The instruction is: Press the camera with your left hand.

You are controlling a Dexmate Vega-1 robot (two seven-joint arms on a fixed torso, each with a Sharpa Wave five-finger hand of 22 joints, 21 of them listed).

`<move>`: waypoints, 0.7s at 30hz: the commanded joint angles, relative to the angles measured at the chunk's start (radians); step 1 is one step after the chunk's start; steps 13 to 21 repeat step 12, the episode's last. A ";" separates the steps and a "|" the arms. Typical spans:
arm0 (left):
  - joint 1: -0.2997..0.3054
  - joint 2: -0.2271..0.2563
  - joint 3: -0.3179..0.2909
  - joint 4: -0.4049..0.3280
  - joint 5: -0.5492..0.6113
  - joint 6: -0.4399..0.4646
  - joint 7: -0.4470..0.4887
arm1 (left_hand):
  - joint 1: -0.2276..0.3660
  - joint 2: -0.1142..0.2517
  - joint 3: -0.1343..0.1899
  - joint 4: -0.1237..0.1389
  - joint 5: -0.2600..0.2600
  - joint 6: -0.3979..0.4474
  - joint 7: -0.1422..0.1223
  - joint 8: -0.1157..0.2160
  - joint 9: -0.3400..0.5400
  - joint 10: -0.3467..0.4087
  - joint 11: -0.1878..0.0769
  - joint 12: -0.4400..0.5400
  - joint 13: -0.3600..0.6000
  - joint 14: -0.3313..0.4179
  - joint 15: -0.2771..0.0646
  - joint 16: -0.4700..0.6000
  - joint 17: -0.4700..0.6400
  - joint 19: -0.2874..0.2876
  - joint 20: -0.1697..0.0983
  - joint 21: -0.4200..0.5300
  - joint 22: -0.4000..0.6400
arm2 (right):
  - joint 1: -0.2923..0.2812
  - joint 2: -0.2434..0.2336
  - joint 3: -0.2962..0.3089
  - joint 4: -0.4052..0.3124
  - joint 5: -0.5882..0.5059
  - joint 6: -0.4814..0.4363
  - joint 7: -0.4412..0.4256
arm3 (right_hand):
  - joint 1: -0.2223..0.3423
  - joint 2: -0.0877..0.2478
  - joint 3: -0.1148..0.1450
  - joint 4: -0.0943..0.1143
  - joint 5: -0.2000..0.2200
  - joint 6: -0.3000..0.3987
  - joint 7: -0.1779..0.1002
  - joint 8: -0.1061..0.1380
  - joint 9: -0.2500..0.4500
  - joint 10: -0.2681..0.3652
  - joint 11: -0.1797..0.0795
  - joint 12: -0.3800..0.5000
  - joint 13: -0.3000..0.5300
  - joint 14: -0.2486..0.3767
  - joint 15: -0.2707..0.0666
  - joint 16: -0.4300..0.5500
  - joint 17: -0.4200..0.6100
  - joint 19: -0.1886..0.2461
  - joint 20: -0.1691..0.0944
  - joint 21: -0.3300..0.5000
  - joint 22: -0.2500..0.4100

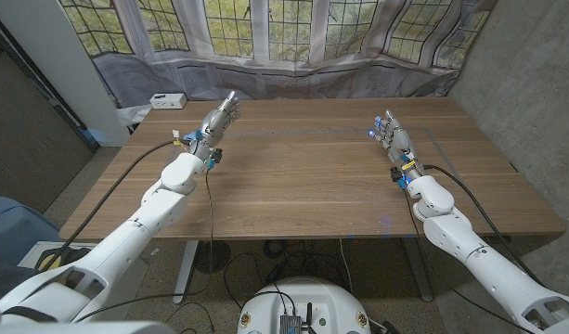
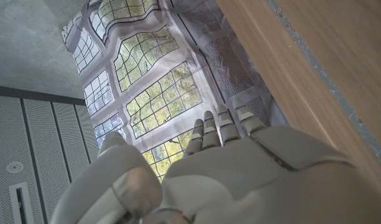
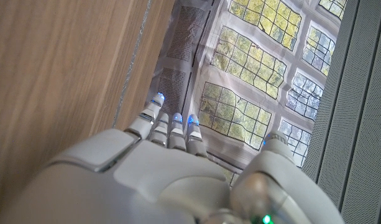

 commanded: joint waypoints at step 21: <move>-0.078 -0.099 0.056 0.180 -0.078 -0.015 -0.123 | 0.018 0.008 0.001 -0.011 -0.001 -0.011 0.016 0.003 0.002 -0.021 0.002 -0.008 0.000 -0.026 0.004 -0.004 0.000 -0.014 -0.012 -0.016 0.002 | 0.000 -0.006 0.003 0.005 0.012 -0.022 -0.006 | 0.004 -0.008 -0.002 -0.001 0.008 -0.009 0.004 -0.001 0.003 -0.017 0.003 -0.001 0.002 -0.015 0.007 -0.008 -0.001 -0.012 0.001 -0.003 0.003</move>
